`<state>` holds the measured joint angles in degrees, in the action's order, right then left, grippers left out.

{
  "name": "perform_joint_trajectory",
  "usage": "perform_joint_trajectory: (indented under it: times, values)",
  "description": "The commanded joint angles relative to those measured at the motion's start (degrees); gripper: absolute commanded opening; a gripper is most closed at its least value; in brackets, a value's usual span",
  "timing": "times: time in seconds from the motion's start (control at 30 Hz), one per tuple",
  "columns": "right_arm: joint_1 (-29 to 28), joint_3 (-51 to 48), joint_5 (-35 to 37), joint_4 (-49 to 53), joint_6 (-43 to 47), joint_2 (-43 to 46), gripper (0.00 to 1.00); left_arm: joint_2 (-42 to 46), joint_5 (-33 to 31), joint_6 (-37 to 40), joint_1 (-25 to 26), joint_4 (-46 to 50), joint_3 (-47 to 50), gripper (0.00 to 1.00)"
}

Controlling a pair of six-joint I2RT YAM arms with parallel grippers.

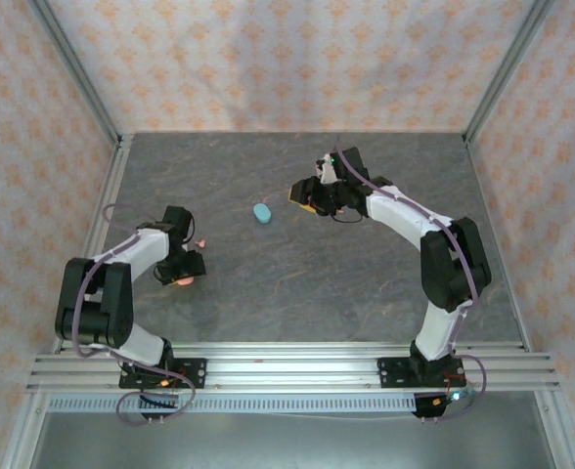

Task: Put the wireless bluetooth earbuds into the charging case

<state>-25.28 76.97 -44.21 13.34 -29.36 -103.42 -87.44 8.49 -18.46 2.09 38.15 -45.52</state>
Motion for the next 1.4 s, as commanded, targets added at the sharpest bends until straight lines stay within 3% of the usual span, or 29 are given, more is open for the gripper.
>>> perform_joint_trajectory:
  times: [0.0, 0.37, 0.57, 0.8, 0.97, 1.13, 1.37]
  values:
    - [0.4, -0.4, -0.8, 0.7, -0.3, 2.2, 0.49, -1.8, -0.2, 1.4, -0.4, 1.3, -0.9, 0.57]
    - [3.7, -3.6, -8.0, -4.4, -8.4, 3.1, 0.50, 8.3, 7.6, 6.1, 1.6, -1.2, 1.3, 0.37]
    - [4.2, 2.4, -11.5, 10.1, -0.5, 4.6, 0.50, 17.9, 10.5, 10.0, 11.0, 0.0, -3.7, 0.32]
    - [2.9, 10.4, -17.3, 25.8, 8.5, 7.0, 0.50, 27.2, 14.3, 19.4, 22.2, -9.0, -8.3, 0.29]
    - [0.1, 14.8, -18.5, 33.6, 13.1, 8.5, 0.53, 23.1, 17.3, 22.7, 25.2, -6.2, -15.9, 0.26]
    - [-1.8, 16.4, -19.7, 36.6, 14.3, 9.6, 0.54, 17.0, 18.0, 25.9, 29.1, -2.4, -23.7, 0.26]
    - [-3.6, 14.6, -20.4, 36.8, 14.8, 10.5, 0.55, 12.2, 20.6, 26.2, 30.5, -3.5, -27.9, 0.24]
